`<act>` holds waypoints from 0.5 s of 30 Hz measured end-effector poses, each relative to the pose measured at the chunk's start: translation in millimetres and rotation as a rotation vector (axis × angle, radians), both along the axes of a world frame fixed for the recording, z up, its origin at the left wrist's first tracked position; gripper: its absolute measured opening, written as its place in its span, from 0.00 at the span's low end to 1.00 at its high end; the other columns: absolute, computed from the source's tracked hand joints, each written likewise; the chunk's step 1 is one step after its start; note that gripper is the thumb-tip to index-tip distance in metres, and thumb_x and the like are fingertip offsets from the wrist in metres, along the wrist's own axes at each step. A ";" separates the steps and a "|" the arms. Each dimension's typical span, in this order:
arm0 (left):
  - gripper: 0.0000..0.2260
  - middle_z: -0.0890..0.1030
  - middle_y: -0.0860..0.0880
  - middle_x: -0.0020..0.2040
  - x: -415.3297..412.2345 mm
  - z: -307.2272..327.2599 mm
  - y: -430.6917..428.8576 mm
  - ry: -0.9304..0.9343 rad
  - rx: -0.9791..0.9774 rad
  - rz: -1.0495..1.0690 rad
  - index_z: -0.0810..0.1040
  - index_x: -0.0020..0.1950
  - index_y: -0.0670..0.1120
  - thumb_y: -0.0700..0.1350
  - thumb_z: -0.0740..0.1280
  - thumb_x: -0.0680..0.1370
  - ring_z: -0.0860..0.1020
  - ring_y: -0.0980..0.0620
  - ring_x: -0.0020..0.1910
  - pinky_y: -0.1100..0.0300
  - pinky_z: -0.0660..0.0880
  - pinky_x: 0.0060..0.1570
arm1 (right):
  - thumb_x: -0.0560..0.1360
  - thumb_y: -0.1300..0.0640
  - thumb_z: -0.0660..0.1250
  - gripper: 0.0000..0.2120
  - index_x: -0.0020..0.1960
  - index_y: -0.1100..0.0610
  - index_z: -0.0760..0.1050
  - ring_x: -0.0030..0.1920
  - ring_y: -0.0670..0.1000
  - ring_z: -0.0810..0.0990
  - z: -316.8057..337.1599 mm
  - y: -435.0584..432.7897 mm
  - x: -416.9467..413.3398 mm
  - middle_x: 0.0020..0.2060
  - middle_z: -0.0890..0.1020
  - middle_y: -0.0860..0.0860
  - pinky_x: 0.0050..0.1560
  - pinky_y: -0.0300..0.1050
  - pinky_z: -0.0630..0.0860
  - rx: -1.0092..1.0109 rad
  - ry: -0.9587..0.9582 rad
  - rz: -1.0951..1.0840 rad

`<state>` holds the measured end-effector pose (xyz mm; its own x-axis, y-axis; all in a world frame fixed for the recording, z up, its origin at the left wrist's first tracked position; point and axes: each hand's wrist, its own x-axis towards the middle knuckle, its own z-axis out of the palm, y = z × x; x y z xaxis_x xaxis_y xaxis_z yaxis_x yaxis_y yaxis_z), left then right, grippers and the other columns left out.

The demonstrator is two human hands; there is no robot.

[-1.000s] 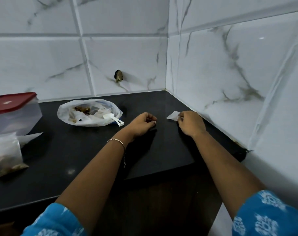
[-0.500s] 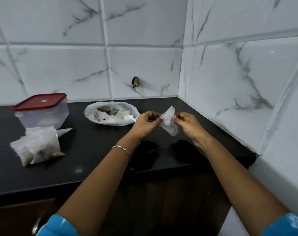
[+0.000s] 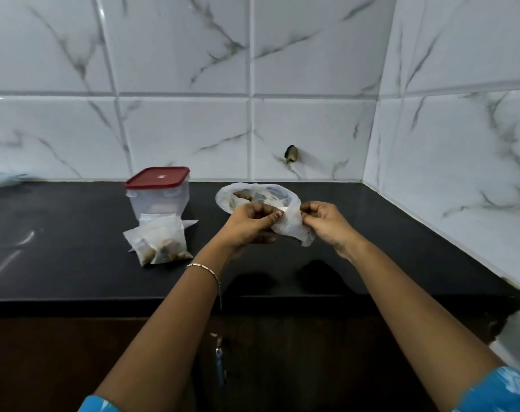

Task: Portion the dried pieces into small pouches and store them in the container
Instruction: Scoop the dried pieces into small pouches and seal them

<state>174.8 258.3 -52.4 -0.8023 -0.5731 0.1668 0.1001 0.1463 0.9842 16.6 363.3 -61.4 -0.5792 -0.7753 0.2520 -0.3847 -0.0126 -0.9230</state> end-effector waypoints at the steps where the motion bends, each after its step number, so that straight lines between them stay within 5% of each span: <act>1: 0.06 0.81 0.47 0.43 5.3 -1.3 -3.0 0.007 0.014 0.014 0.80 0.52 0.41 0.42 0.70 0.77 0.80 0.55 0.38 0.62 0.81 0.39 | 0.78 0.66 0.62 0.09 0.55 0.59 0.77 0.45 0.48 0.81 -0.4 -5.3 4.5 0.48 0.83 0.54 0.40 0.34 0.77 -0.005 -0.007 -0.007; 6: 0.03 0.83 0.48 0.38 22.8 -8.1 -12.7 0.103 0.079 0.177 0.82 0.46 0.40 0.37 0.73 0.73 0.81 0.54 0.35 0.63 0.80 0.35 | 0.75 0.53 0.67 0.10 0.56 0.50 0.75 0.53 0.51 0.79 -9.3 -28.3 26.5 0.50 0.81 0.46 0.56 0.51 0.76 -0.013 0.273 -0.327; 8: 0.03 0.83 0.46 0.37 25.8 -13.4 -16.2 0.142 0.106 0.258 0.83 0.44 0.41 0.37 0.75 0.71 0.81 0.54 0.35 0.63 0.78 0.34 | 0.74 0.54 0.68 0.10 0.55 0.51 0.75 0.50 0.50 0.79 -13.8 -32.1 43.0 0.46 0.80 0.44 0.54 0.49 0.75 -0.120 0.337 -0.422; 11: 0.04 0.83 0.45 0.35 26.5 -24.0 -18.6 0.190 0.138 0.335 0.82 0.43 0.40 0.36 0.75 0.71 0.81 0.54 0.33 0.64 0.78 0.33 | 0.75 0.54 0.69 0.06 0.50 0.53 0.76 0.38 0.43 0.77 -21.9 -38.8 69.3 0.39 0.79 0.43 0.44 0.40 0.75 -0.184 0.208 -0.301; 15: 0.05 0.83 0.44 0.35 26.4 -34.7 -19.5 0.218 0.166 0.386 0.79 0.42 0.41 0.37 0.75 0.72 0.83 0.52 0.34 0.63 0.78 0.33 | 0.72 0.49 0.73 0.11 0.46 0.56 0.79 0.42 0.43 0.82 -36.5 -56.3 83.4 0.39 0.84 0.47 0.46 0.38 0.78 -0.175 0.043 -0.190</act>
<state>201.2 238.8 -87.1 -0.4814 -0.8560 0.1885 0.2763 0.0559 0.9595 100.0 307.0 -97.9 -0.6958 -0.5965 0.4000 -0.4343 -0.0942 -0.8958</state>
